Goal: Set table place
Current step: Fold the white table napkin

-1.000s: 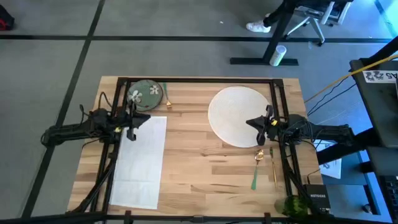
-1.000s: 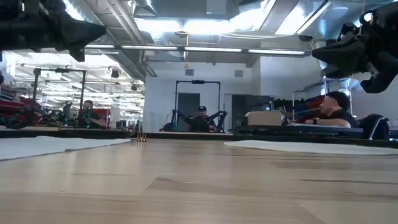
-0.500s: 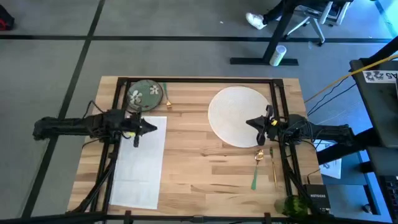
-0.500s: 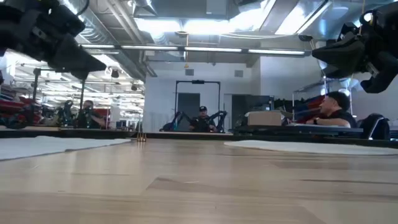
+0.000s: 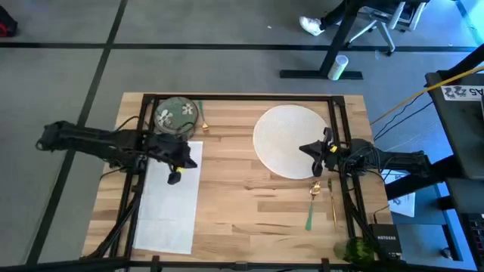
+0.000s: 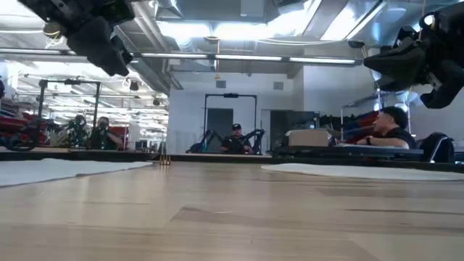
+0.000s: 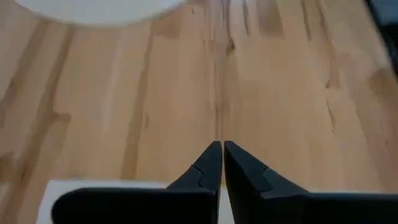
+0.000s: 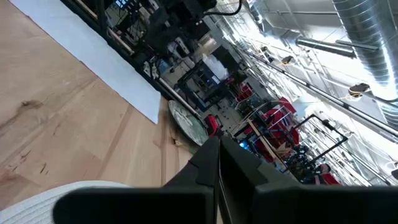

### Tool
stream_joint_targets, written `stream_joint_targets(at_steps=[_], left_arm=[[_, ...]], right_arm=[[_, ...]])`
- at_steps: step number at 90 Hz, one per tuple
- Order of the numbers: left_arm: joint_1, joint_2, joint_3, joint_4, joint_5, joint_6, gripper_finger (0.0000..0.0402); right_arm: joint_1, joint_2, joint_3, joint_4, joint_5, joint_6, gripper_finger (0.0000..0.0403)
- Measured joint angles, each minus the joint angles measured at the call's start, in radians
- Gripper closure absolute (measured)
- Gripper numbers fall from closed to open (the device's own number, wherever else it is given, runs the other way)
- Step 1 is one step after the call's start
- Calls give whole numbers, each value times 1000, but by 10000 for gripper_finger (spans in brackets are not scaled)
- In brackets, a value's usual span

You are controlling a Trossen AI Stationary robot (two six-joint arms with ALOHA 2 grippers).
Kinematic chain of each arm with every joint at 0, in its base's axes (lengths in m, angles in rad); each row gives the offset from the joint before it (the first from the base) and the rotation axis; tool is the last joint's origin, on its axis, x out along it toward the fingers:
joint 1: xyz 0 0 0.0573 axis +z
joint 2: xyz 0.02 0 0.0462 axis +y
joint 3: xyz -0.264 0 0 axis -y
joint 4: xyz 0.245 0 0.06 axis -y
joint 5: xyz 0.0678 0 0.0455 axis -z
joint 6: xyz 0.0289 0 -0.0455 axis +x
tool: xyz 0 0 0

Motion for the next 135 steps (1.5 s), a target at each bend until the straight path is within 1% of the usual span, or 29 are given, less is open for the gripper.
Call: stream_joint_targets(at_steps=[11, 22, 32, 46, 51, 58, 63, 73, 85, 100, 113, 124, 135], left_arm=[[0, 99, 82, -145, -5, 44, 402], [0, 205, 118, -232, -23, 73, 402], [0, 302, 119, -272, -45, 112, 402], [-5, 408, 119, -272, -47, 141, 402], [-13, 430, 119, -270, -47, 152, 402], [-31, 447, 119, -265, -38, 154, 402], [-49, 448, 119, -258, -9, 149, 402], [-113, 448, 126, -265, 66, 120, 402], [-237, 448, 140, -258, 149, 73, 402], [-398, 455, 142, -252, 159, -29, 402], [-509, 507, 142, -200, 162, -134, 402], [-575, 573, 142, -116, 169, -205, 402], [-602, 633, 142, -32, 209, -265, 402]], right_arm=[[0, 0, 0, 1, 2, 0, 403], [0, 0, 0, 8, 43, -3, 403], [0, 0, 0, 8, 43, -2, 403], [0, 0, 0, 7, 41, 5, 403], [0, 0, 0, 7, 22, 65, 403], [0, 0, 0, 8, -48, 231, 403], [0, 0, 0, 10, -91, 329, 403], [0, 0, 0, 32, -106, 361, 403], [0, 0, 0, 121, -101, 367, 403], [0, 0, 0, 196, -110, 367, 403], [0, 0, 0, 201, -131, 368, 403], [0, 2, 0, 196, -194, 377, 403], [0, 6, 0, 195, -222, 447, 403]])
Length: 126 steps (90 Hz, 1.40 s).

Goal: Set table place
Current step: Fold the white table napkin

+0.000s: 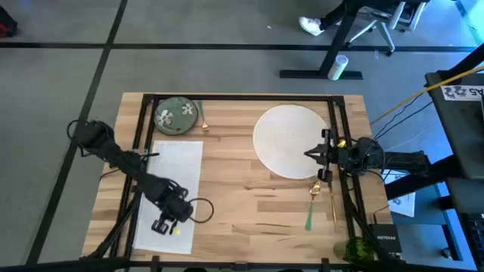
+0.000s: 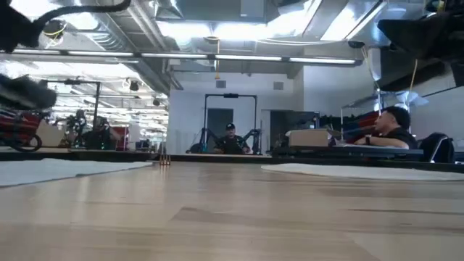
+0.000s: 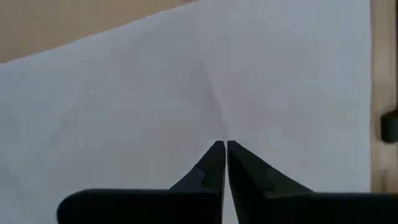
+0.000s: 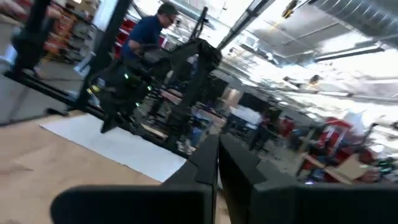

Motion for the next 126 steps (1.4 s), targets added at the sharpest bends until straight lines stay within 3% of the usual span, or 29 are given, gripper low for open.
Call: stream_joint_targets(at_steps=[31, 41, 57, 69, 79, 86, 96, 105, 126], left_arm=[[10, 106, 3, 156, 35, 30, 402], [86, 118, 5, 208, 17, 140, 401], [272, 125, 24, 387, -142, 331, 402], [393, 124, 64, 606, -154, 463, 402], [452, 124, 125, 684, -152, 551, 402], [456, 121, 204, 588, -146, 589, 402], [402, 116, 316, 240, -136, 640, 402], [331, 116, 331, 24, -137, 612, 402], [191, 156, 285, -161, -231, 512, 402]], right_arm=[[0, 86, 17, 21, 0, 26, 403], [0, 119, 53, 22, 1, 25, 403], [0, 180, 101, 23, 2, 23, 403], [0, 225, 121, 22, 4, 23, 403], [1, 257, 137, 23, 4, 24, 403], [1, 278, 149, 23, 3, 27, 403], [1, 314, 165, 24, -26, 30, 403], [1, 352, 176, 21, -57, 30, 403], [1, 452, 198, 22, -64, 27, 403]])
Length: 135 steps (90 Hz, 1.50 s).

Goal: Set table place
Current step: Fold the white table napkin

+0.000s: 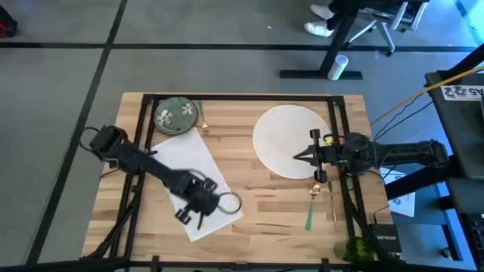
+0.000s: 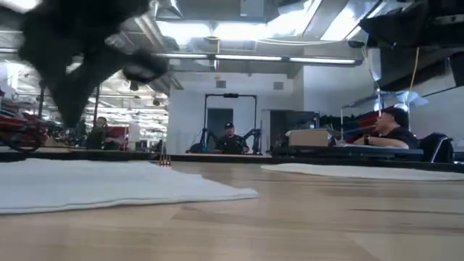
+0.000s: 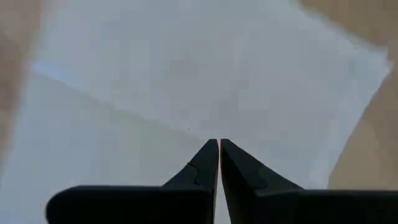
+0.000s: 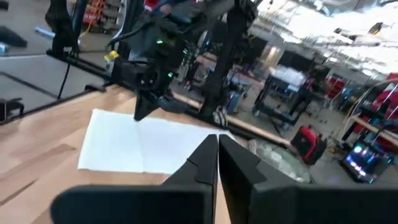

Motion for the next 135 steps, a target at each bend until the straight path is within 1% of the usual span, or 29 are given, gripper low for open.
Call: stream_joint_targets(at_steps=[17, 26, 34, 46, 53, 67, 75, 80, 86, 94, 101, 106, 116, 126, 135], left_arm=[[-15, 63, -39, 18, -12, -40, 402], [-7, 86, -41, 116, -10, -43, 402], [15, 104, -41, 201, -4, -2, 402], [88, 122, -41, 364, -9, 47, 402], [144, 130, -44, 460, -33, 67, 402], [253, 132, -44, 654, -40, 117, 402], [306, 132, -44, 742, -48, 126, 402], [332, 132, -29, 758, -52, 138, 402], [345, 122, 5, 704, -58, 166, 402], [333, 102, 66, 517, -81, 200, 402], [312, 93, 117, 292, -153, 202, 402], [297, 89, 130, 137, -215, 188, 402], [282, 87, 128, -95, -304, 100, 402], [284, 83, 91, -216, -333, 6, 402], [288, 83, 39, -277, -373, -57, 402]], right_arm=[[0, 47, 33, 1, -6, -1, 403], [0, 55, 50, 2, -6, -1, 403], [0, 55, 64, -1, -7, -3, 403], [0, 55, 84, -6, -15, -5, 403], [0, 55, 86, -8, -15, -5, 403], [0, 59, 86, -9, -15, -5, 403], [0, 59, 86, -10, -15, -5, 403], [0, 59, 86, -9, -15, -5, 403], [0, 59, 86, -9, -15, -5, 403], [0, 59, 86, -9, -17, -5, 403], [0, 59, 86, -10, -36, -4, 403], [0, 59, 86, -14, -46, -4, 403], [0, 59, 86, -19, -51, -4, 403], [0, 59, 86, -39, -51, -4, 403], [0, 59, 86, -47, -52, -3, 403]])
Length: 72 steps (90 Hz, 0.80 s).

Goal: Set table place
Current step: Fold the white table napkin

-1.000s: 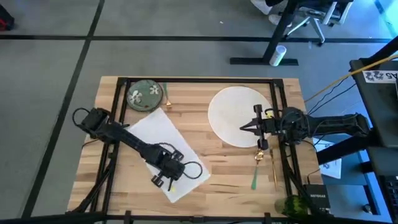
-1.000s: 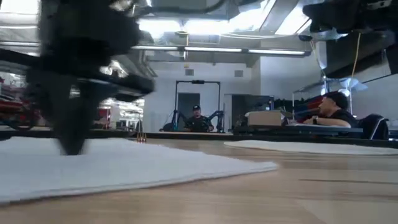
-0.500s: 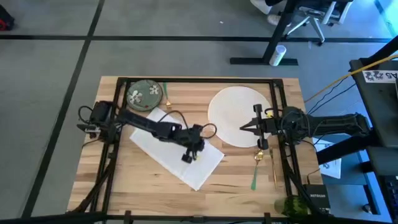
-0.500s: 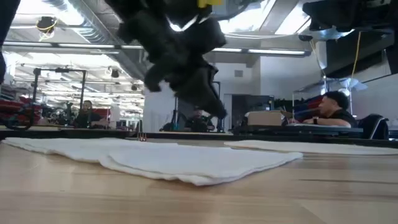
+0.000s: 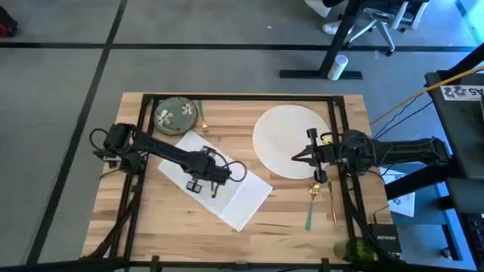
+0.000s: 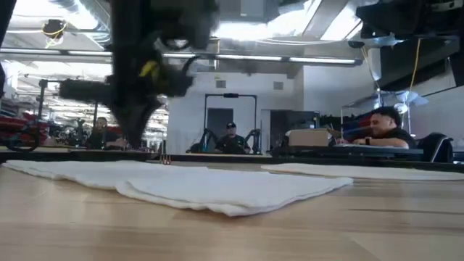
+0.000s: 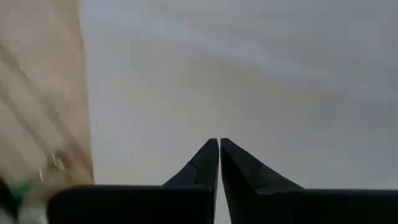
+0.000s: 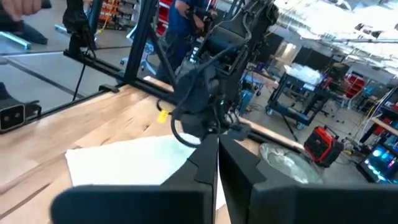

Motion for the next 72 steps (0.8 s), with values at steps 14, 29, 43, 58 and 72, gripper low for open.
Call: stream_joint_targets(at_steps=[14, 29, 43, 58, 72], left_arm=[[22, 1, -81, -38, -12, -134, 402], [13, 0, -133, -26, 70, -288, 402], [-34, 0, -136, 38, 160, -383, 402], [-85, -2, -135, 84, 179, -457, 402], [-119, -5, -134, 172, 229, -540, 401]], right_arm=[[0, 0, 0, -5, 0, 1, 403], [0, 0, 0, -6, 0, 2, 403], [0, 0, 0, -6, -4, 2, 403], [0, 0, 0, -13, -14, 5, 403], [0, 0, 0, -14, -21, 10, 403]])
